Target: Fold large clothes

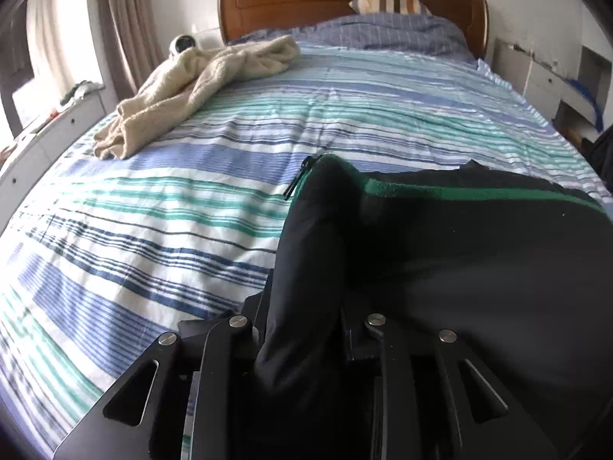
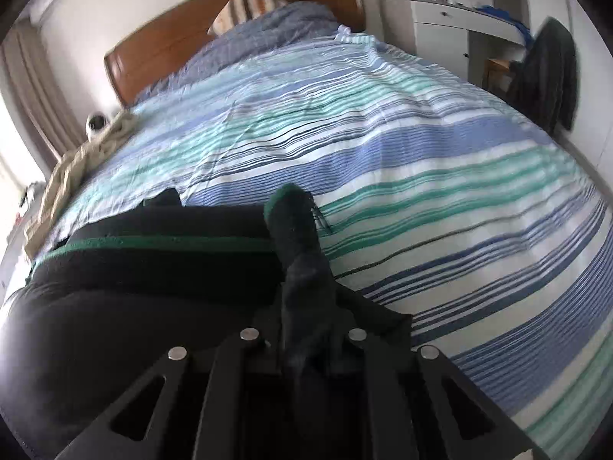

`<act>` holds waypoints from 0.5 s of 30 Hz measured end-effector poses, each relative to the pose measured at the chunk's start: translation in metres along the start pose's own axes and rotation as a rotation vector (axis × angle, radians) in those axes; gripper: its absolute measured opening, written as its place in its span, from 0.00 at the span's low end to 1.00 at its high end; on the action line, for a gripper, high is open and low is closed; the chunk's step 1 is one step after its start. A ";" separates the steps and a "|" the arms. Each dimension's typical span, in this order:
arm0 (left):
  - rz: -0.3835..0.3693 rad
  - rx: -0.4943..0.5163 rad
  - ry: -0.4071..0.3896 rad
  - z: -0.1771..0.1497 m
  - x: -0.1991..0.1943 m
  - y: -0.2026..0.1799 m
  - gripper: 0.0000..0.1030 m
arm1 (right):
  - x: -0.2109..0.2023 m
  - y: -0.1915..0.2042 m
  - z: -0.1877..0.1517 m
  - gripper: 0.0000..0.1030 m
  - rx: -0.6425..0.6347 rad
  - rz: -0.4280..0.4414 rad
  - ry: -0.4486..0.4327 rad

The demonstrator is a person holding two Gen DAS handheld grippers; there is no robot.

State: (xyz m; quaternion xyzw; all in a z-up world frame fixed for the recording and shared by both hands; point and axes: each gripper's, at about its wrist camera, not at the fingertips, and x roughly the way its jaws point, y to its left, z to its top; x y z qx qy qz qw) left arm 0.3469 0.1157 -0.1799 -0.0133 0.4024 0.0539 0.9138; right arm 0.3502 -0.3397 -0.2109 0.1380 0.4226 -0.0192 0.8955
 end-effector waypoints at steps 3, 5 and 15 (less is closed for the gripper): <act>-0.033 -0.034 0.008 0.000 0.011 0.007 0.28 | 0.008 -0.009 -0.003 0.15 0.035 0.026 -0.003; -0.055 -0.054 0.009 -0.003 0.016 0.009 0.29 | 0.011 -0.011 -0.006 0.17 0.047 0.035 -0.003; -0.117 -0.110 0.023 -0.004 0.026 0.012 0.31 | 0.018 -0.006 -0.008 0.18 0.060 0.045 -0.012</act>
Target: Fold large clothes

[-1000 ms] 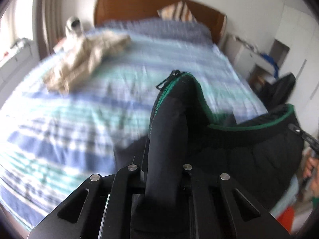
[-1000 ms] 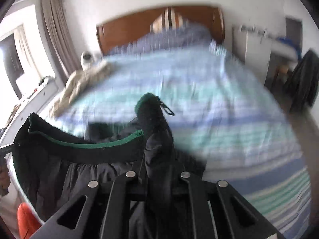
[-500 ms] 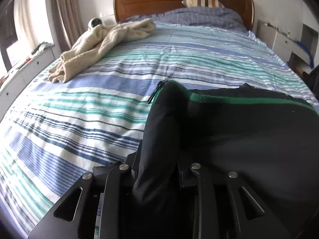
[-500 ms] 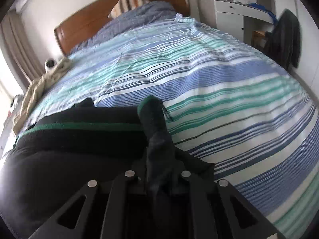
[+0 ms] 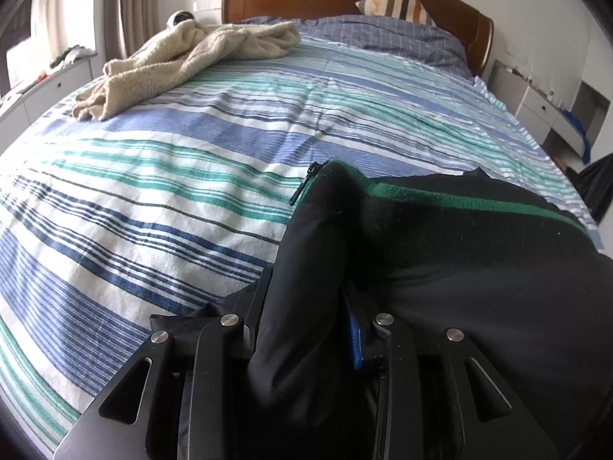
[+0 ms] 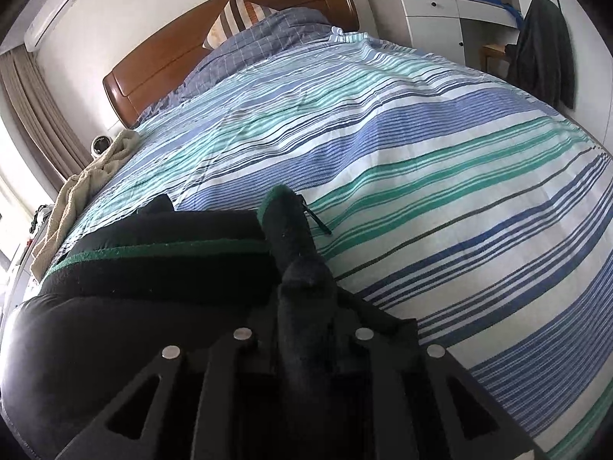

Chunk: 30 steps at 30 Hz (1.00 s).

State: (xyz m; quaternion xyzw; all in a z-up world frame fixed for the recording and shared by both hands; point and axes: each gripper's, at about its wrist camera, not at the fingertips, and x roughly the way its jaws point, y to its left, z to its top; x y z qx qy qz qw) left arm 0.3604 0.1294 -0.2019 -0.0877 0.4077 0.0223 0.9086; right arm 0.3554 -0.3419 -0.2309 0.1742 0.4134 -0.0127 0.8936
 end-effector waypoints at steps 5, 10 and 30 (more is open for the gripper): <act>-0.003 -0.004 0.008 0.001 0.002 0.001 0.31 | 0.001 -0.006 0.000 0.18 0.027 0.031 -0.002; 0.008 -0.003 0.019 0.004 0.003 0.000 0.35 | 0.001 -0.021 0.001 0.18 0.102 0.113 -0.003; -0.313 0.222 -0.008 0.022 -0.122 -0.118 0.84 | -0.106 -0.019 0.030 0.55 0.062 0.428 -0.068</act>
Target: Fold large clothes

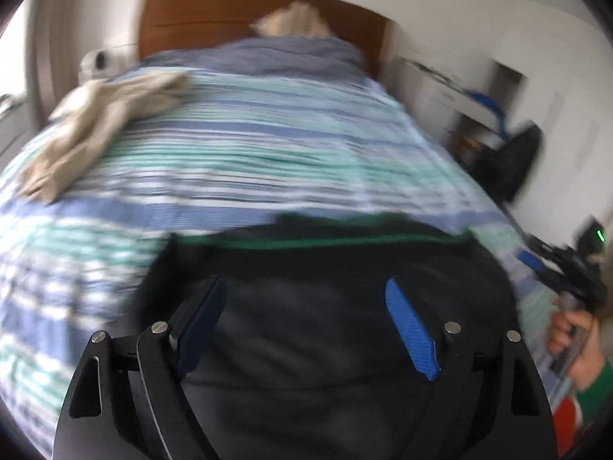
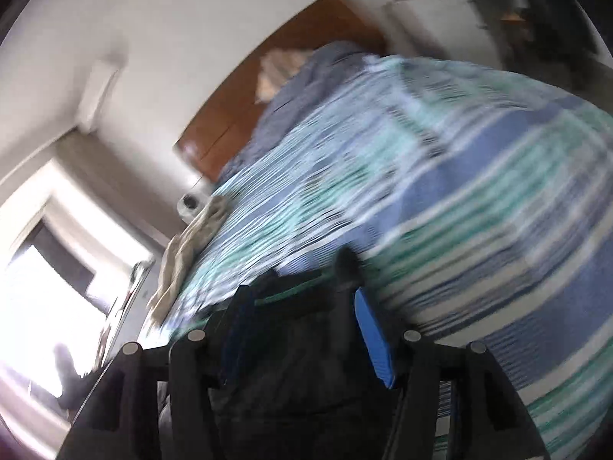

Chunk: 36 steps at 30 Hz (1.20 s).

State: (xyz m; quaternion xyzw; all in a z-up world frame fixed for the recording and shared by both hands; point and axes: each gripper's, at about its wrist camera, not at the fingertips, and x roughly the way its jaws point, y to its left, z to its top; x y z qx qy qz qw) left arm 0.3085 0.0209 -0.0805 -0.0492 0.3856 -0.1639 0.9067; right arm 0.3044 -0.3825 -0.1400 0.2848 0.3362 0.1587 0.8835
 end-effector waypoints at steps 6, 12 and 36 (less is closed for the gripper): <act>0.021 -0.060 0.186 -0.014 0.093 -0.017 0.82 | 0.064 0.004 -0.037 0.53 -0.125 -0.132 0.166; -0.019 -0.074 0.161 -0.031 0.114 -0.011 0.84 | 0.071 -0.011 -0.049 0.51 -0.096 -0.132 0.101; -0.054 0.039 0.228 -0.058 0.091 -0.028 0.86 | 0.073 -0.019 -0.055 0.51 -0.081 -0.118 0.076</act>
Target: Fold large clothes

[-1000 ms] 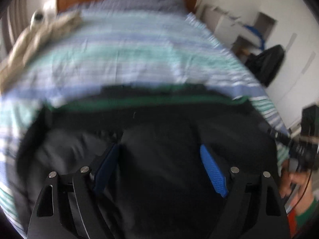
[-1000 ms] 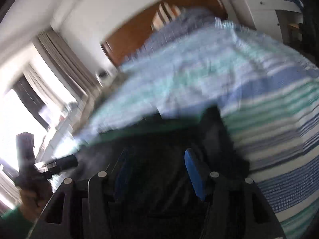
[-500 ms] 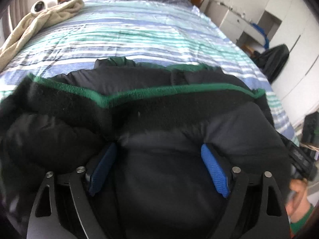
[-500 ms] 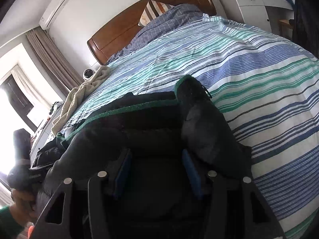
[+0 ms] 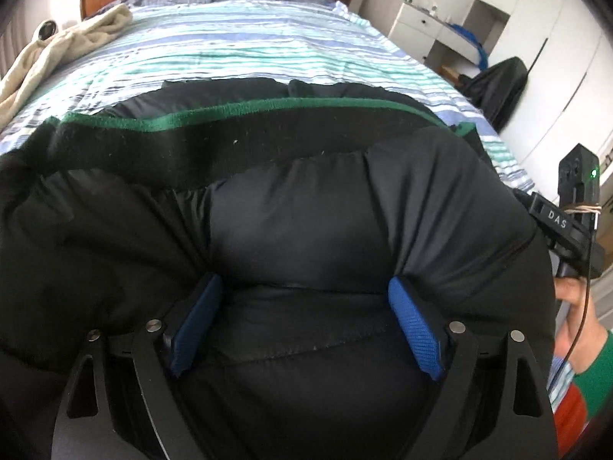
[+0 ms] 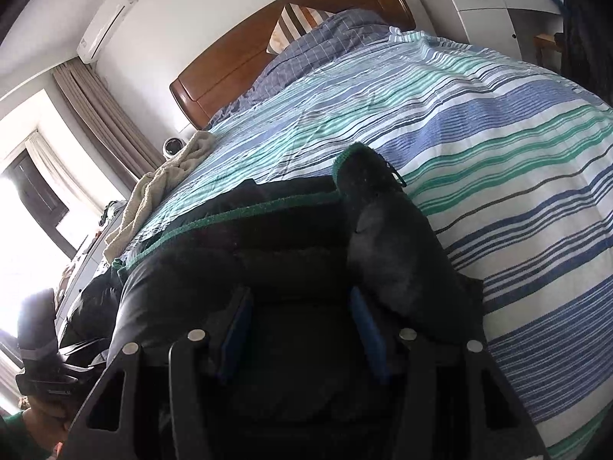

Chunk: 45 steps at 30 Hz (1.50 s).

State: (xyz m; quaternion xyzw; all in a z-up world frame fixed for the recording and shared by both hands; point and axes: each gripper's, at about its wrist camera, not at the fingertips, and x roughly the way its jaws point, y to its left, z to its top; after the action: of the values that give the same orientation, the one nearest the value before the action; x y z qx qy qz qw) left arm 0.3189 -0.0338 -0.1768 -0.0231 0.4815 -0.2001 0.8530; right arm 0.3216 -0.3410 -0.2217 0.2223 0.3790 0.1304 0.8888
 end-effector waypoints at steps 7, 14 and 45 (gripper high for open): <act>0.028 0.044 -0.015 -0.033 -0.050 -0.024 0.83 | -0.001 -0.002 -0.001 0.51 0.002 0.011 -0.008; 0.029 0.032 -0.008 -0.041 -0.021 -0.015 0.85 | -0.001 -0.003 -0.001 0.51 -0.001 0.009 -0.009; 0.022 0.066 0.003 -0.085 -0.047 -0.031 0.81 | 0.000 -0.003 -0.002 0.51 0.000 0.010 -0.013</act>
State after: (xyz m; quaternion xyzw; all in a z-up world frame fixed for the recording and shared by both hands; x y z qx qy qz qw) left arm 0.2168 -0.0322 -0.1765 0.0106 0.4762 -0.2067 0.8546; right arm 0.3204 -0.3429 -0.2244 0.2251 0.3724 0.1332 0.8904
